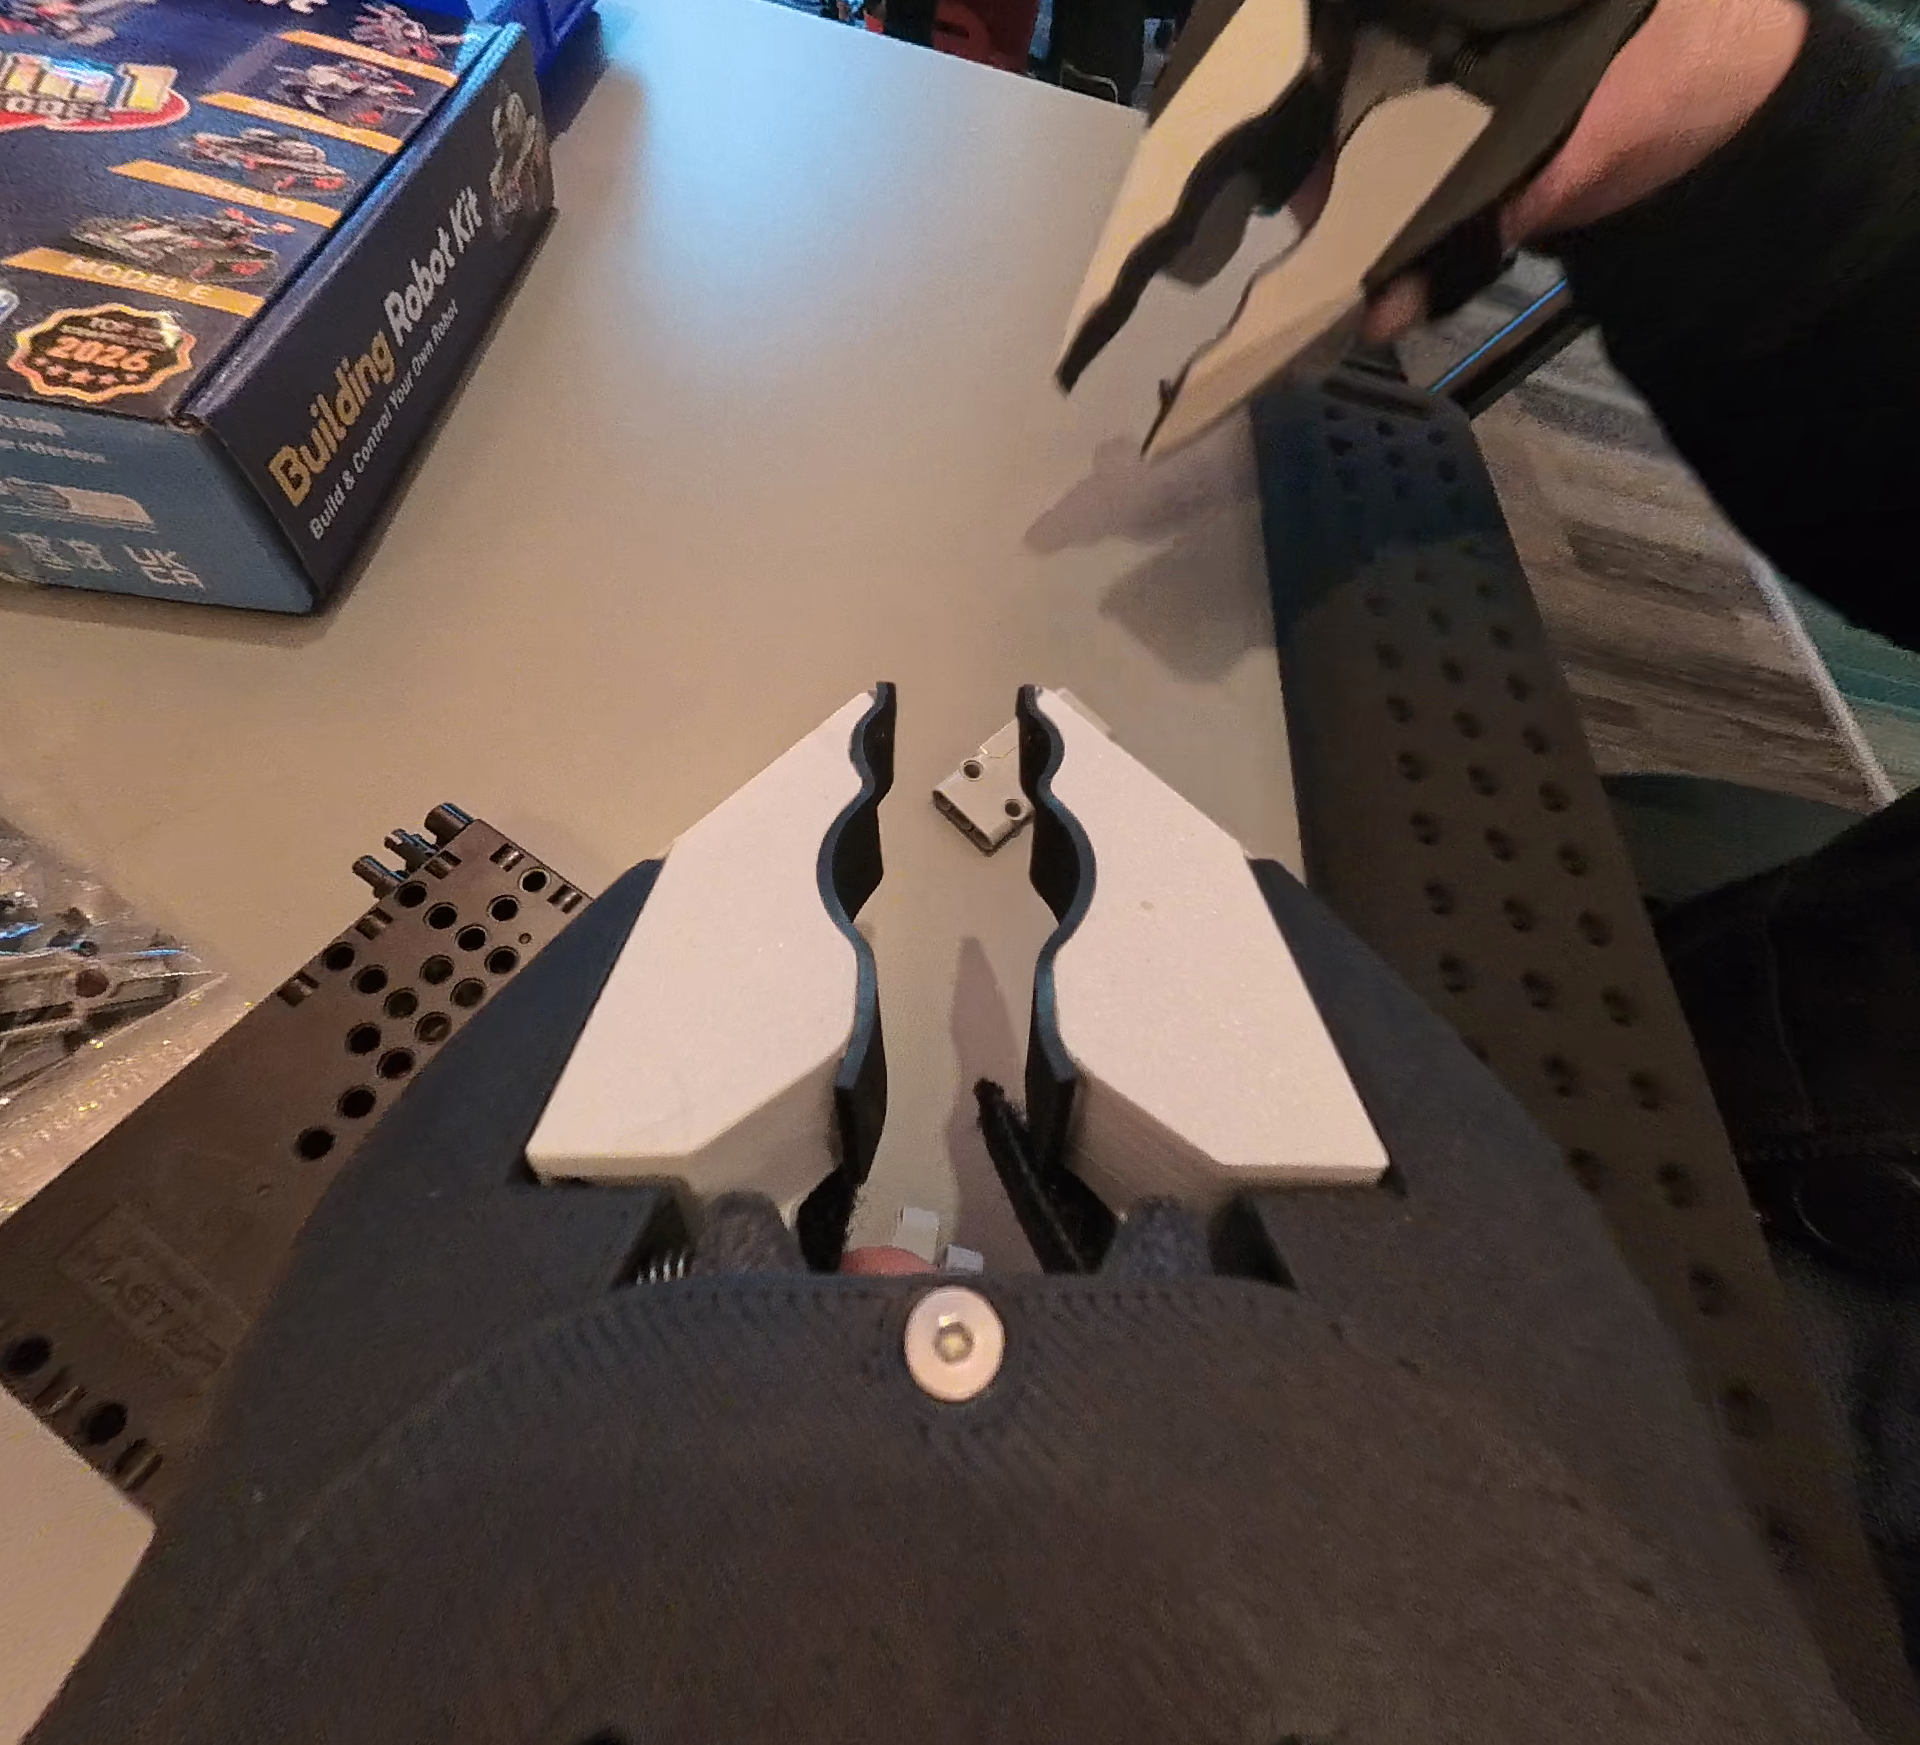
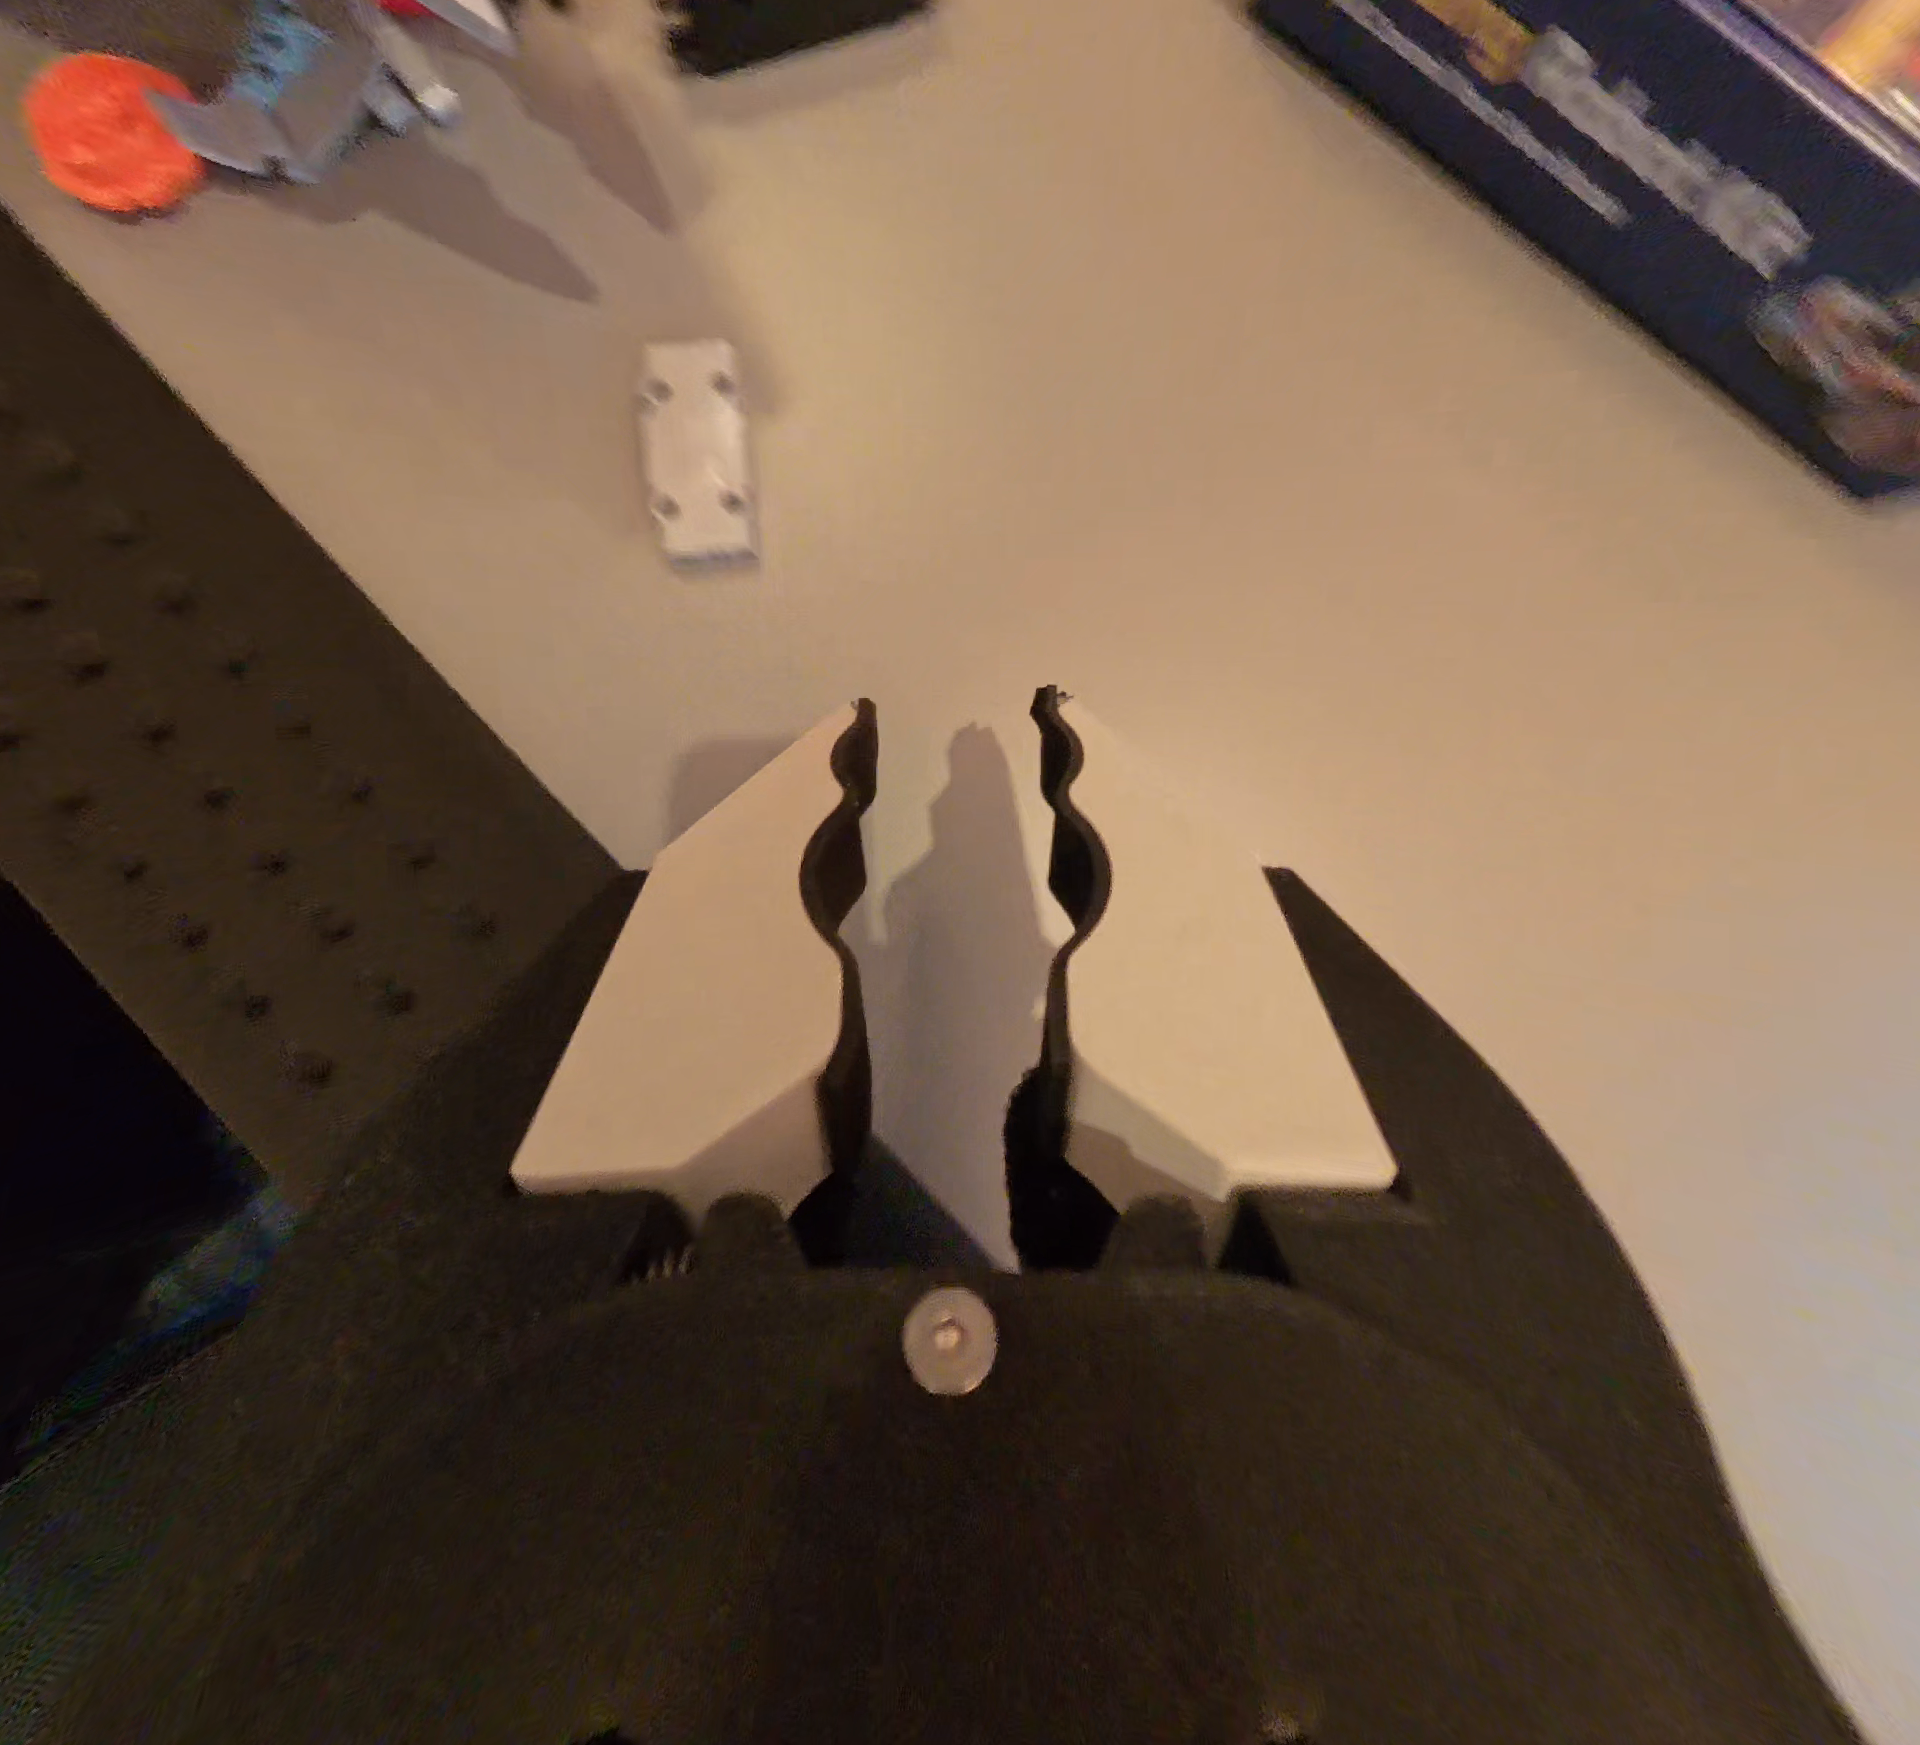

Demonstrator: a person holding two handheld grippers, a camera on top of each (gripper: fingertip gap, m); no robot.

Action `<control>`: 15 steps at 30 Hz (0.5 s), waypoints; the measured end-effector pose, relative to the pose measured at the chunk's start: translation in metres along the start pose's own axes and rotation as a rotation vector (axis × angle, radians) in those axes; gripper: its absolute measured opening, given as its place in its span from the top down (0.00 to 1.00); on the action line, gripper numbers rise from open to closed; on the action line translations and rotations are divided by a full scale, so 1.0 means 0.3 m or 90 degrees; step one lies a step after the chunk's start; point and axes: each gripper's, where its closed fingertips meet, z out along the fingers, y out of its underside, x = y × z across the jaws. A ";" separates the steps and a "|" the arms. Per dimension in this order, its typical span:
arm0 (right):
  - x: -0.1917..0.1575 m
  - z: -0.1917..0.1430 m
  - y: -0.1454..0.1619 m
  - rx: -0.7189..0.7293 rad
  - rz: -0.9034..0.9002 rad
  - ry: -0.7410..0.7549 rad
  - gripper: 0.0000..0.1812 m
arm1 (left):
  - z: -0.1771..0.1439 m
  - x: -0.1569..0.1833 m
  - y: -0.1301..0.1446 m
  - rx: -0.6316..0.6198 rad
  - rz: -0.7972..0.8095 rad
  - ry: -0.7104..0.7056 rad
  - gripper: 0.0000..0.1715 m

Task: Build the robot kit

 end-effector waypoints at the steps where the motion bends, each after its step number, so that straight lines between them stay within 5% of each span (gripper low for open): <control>1: 0.032 -0.032 0.042 -0.003 0.021 0.024 0.85 | 0.003 0.001 0.004 -0.005 0.006 -0.001 0.87; 7: 0.098 -0.088 0.280 -0.049 0.105 0.088 0.86 | 0.019 0.020 0.010 -0.011 0.018 0.006 0.88; 15: 0.129 -0.118 0.354 -0.035 0.089 0.106 0.85 | 0.027 0.023 0.015 -0.012 0.022 0.008 0.88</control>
